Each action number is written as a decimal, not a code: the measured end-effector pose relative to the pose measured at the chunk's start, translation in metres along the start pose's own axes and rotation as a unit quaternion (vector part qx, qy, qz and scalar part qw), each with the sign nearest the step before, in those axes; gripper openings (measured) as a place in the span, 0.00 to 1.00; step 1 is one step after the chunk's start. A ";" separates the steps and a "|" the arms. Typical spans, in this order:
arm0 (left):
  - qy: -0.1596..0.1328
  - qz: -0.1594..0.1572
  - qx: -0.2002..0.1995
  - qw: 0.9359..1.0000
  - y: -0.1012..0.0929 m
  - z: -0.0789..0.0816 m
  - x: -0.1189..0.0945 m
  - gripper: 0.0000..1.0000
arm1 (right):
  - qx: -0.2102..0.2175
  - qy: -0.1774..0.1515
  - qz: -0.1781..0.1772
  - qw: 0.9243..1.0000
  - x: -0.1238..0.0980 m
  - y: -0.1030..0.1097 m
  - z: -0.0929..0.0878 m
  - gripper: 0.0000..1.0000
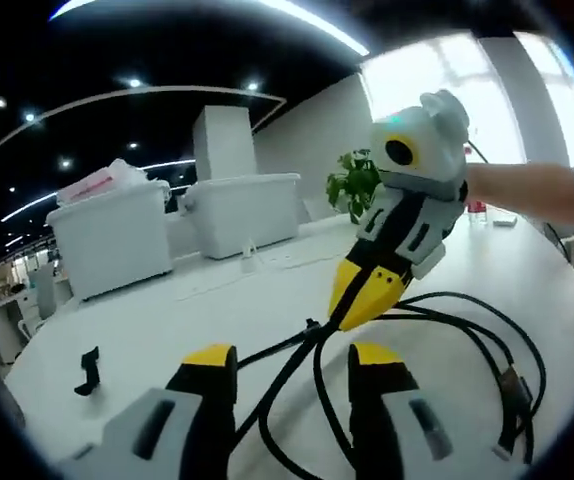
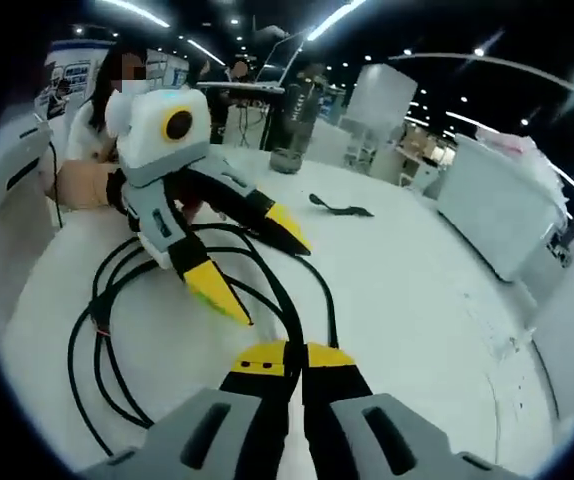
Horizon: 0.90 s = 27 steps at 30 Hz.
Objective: Coil the Type-C to USB data cable on the desktop and secure it with Velcro straps.
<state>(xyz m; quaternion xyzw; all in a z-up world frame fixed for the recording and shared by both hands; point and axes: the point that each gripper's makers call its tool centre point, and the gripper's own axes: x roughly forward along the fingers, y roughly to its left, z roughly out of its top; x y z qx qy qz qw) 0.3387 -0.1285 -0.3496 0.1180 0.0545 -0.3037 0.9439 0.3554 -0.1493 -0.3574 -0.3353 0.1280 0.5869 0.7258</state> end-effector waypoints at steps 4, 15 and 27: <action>0.013 0.006 0.021 1.000 0.002 -0.005 0.000 0.40 | -0.006 -0.011 -0.001 1.000 -0.001 0.004 0.011 0.03; 0.029 0.004 0.089 0.996 -0.001 -0.007 -0.001 0.13 | -0.094 0.001 -0.017 0.995 -0.002 0.020 0.032 0.03; 0.017 0.025 0.076 0.997 0.008 0.005 -0.009 0.07 | -0.004 -0.128 -0.111 0.986 -0.043 -0.006 0.050 0.18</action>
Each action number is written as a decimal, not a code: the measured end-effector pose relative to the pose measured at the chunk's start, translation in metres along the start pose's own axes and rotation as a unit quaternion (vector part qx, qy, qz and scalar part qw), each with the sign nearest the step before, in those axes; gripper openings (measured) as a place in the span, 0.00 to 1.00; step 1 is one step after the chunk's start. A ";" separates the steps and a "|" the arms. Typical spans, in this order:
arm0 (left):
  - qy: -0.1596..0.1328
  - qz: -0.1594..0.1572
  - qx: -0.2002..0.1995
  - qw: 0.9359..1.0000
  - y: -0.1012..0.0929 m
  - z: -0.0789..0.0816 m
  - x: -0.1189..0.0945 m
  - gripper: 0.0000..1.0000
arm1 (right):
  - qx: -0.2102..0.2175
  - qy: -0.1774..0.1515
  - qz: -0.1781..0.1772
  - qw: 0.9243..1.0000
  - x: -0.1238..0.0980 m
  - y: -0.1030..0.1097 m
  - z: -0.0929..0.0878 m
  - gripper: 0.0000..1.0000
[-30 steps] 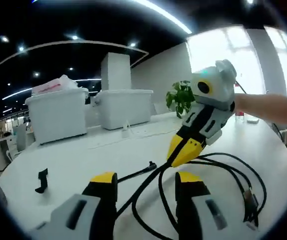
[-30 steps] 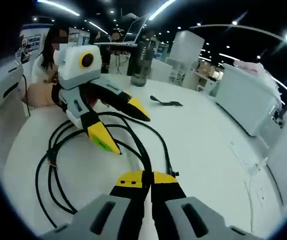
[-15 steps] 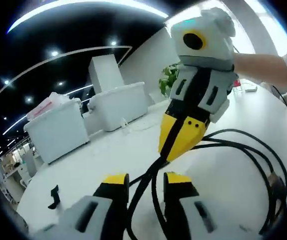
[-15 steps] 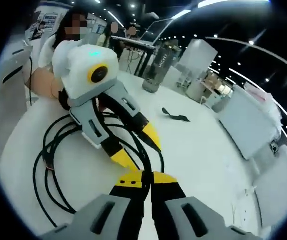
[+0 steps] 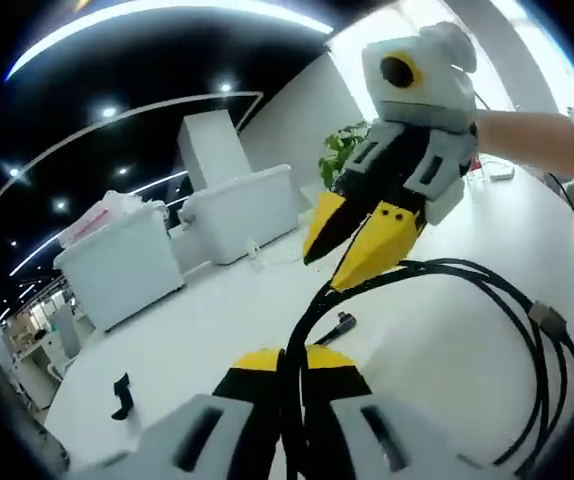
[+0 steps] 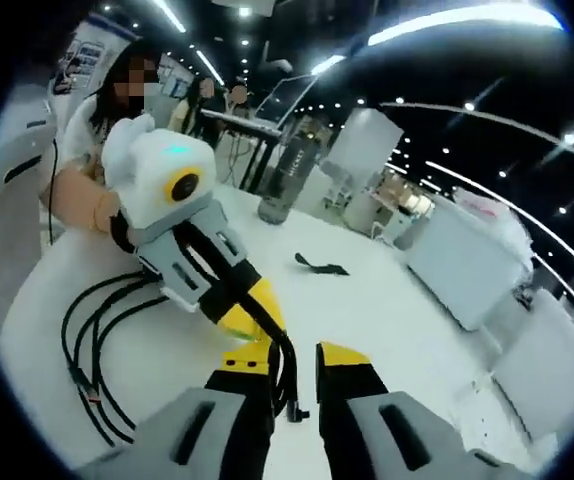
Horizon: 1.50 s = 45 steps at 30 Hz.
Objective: Coil the Type-C to USB data cable on the desktop and secure it with Velcro straps.
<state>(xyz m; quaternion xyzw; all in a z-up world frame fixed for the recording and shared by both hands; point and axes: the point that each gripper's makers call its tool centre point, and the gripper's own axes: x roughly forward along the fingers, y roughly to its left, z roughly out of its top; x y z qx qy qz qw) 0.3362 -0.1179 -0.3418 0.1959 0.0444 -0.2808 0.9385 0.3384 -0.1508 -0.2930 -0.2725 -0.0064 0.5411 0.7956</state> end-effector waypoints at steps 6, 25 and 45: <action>-0.005 0.005 -0.018 1.000 0.002 0.002 -0.002 0.07 | 0.068 -0.041 -0.105 0.991 -0.029 -0.017 -0.006 0.29; -0.020 0.060 -0.022 0.998 0.028 0.011 -0.014 0.07 | 0.195 0.011 -0.145 0.970 -0.008 0.009 -0.040 0.29; -0.019 0.061 -0.011 0.998 0.031 0.010 -0.016 0.07 | 0.166 0.010 -0.145 0.975 0.002 0.012 -0.045 0.10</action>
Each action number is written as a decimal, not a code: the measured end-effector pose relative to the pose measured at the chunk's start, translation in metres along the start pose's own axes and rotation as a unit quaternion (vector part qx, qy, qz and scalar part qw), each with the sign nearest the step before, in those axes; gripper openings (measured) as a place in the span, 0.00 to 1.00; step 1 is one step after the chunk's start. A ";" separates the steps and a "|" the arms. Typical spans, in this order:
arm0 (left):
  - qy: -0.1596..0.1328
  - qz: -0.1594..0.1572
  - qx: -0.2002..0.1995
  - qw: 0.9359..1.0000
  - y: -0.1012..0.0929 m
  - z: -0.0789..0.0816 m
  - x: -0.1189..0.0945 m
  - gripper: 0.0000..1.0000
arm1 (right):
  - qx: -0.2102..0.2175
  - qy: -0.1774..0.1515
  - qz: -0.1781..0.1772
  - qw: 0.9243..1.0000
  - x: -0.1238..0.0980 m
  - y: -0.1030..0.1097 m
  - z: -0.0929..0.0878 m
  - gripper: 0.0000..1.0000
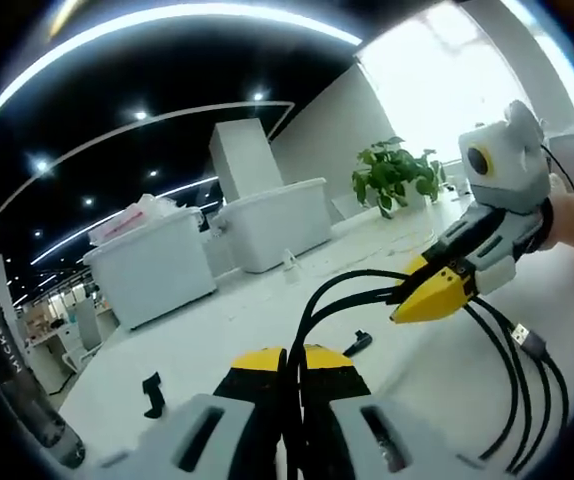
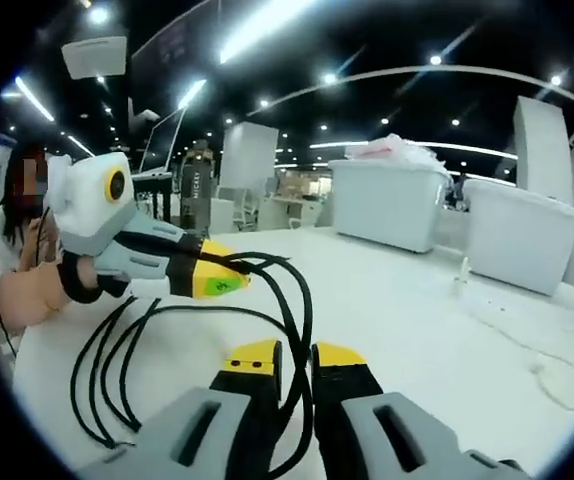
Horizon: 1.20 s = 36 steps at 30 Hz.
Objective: Coil the Type-C to USB data cable on the desktop and secure it with Velcro straps.
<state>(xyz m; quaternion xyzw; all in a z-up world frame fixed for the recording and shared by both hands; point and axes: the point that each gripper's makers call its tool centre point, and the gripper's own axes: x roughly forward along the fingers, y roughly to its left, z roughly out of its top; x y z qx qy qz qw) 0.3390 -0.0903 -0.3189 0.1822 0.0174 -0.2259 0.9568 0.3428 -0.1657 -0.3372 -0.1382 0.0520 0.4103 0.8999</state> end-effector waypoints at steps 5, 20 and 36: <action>-0.003 -0.009 0.010 1.000 -0.004 0.000 0.001 0.07 | -0.024 -0.003 -0.003 1.000 -0.001 -0.004 -0.002 0.07; 0.011 -0.026 0.015 0.999 -0.012 -0.010 0.007 0.19 | -0.114 -0.078 0.006 0.990 -0.015 0.002 0.029 0.05; 0.009 -0.053 -0.044 0.998 -0.016 -0.012 0.007 0.06 | -0.075 -0.120 0.043 0.989 -0.025 0.017 0.042 0.05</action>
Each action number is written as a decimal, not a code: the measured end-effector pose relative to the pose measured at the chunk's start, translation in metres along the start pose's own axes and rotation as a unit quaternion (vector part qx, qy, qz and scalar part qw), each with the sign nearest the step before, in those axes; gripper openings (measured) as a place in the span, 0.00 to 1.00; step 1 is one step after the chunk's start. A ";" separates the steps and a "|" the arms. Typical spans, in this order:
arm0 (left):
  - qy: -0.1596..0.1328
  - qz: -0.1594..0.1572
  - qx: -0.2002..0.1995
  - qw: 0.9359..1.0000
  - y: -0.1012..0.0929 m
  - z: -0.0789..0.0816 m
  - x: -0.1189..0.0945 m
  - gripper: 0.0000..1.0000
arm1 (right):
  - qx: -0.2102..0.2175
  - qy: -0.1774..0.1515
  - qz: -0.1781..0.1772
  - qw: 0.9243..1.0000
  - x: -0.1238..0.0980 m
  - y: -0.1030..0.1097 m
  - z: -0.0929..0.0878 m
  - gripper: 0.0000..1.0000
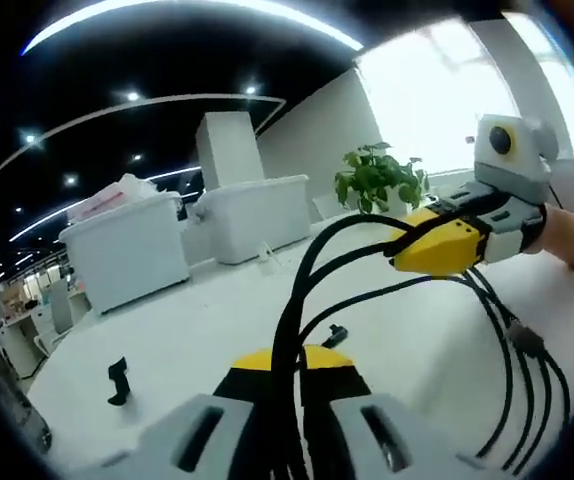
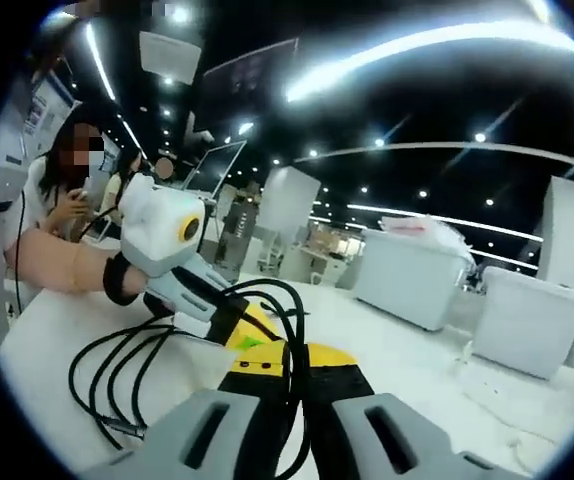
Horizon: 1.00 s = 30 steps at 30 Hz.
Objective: Coil the Type-C to USB data cable on the desktop and secure it with Velcro straps.
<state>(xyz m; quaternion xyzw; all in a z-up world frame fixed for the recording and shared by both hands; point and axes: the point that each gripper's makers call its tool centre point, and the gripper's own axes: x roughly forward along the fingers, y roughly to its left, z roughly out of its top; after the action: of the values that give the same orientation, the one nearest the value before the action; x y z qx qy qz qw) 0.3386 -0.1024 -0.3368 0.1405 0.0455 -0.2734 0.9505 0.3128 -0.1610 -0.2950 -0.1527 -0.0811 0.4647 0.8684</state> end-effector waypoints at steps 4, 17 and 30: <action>0.008 0.000 -0.023 1.000 0.002 -0.003 0.000 0.05 | 0.015 0.019 -0.010 1.000 0.000 -0.003 -0.009 0.06; -0.009 0.026 -0.039 0.999 0.014 0.007 -0.008 0.05 | 0.288 -0.017 -0.132 0.948 -0.080 -0.014 0.007 0.15; -0.034 0.039 -0.065 0.997 0.022 0.016 -0.015 0.05 | 0.213 0.174 -0.045 0.960 -0.077 0.078 -0.056 0.18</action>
<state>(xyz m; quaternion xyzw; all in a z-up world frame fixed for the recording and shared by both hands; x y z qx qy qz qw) 0.3382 -0.0812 -0.3139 0.0710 0.0252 -0.2373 0.9685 0.2245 -0.1951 -0.3743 -0.0387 0.1650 0.3976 0.9018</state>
